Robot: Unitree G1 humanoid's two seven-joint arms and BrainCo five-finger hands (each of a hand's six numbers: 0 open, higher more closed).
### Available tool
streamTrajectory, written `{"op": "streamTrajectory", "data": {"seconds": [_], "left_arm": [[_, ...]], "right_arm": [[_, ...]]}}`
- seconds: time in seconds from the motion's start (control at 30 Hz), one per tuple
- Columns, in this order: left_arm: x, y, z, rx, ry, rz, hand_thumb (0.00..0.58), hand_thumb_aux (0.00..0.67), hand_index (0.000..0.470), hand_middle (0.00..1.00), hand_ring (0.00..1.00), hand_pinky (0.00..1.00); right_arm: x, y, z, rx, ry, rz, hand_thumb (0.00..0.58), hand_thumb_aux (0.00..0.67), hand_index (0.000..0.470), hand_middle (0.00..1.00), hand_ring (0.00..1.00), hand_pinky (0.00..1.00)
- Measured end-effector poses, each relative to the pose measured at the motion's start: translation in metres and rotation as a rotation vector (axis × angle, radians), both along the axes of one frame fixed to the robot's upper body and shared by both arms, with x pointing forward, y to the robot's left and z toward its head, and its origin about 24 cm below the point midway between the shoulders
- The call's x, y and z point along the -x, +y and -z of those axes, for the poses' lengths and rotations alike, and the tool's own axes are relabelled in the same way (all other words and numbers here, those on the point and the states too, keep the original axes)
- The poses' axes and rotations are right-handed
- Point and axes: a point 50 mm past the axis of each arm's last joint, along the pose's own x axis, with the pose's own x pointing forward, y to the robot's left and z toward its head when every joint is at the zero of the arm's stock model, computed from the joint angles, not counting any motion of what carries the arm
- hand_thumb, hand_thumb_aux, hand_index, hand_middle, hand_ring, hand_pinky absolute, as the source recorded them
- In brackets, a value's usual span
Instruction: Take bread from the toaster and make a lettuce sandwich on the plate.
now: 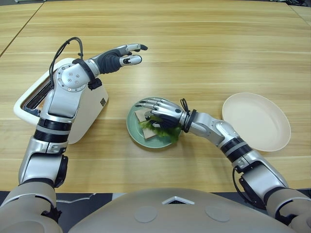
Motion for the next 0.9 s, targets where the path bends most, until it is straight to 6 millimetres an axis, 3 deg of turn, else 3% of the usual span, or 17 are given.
{"op": "streamTrajectory", "data": {"seconds": [0.17, 0.9], "left_arm": [[0.0, 0.0, 0.001, 0.002, 0.003, -0.001, 0.0, 0.0, 0.0, 0.0, 0.0, 0.0], [-0.003, 0.002, 0.004, 0.003, 0.003, -0.019, 0.0, 0.0, 0.0, 0.0, 0.0, 0.0]], "right_arm": [[-0.005, -0.004, -0.011, -0.05, -0.016, 0.035, 0.58, 0.67, 0.47, 0.0, 0.0, 0.0], [-0.003, 0.021, -0.004, -0.044, 0.056, -0.032, 0.58, 0.67, 0.47, 0.0, 0.0, 0.0]]}}
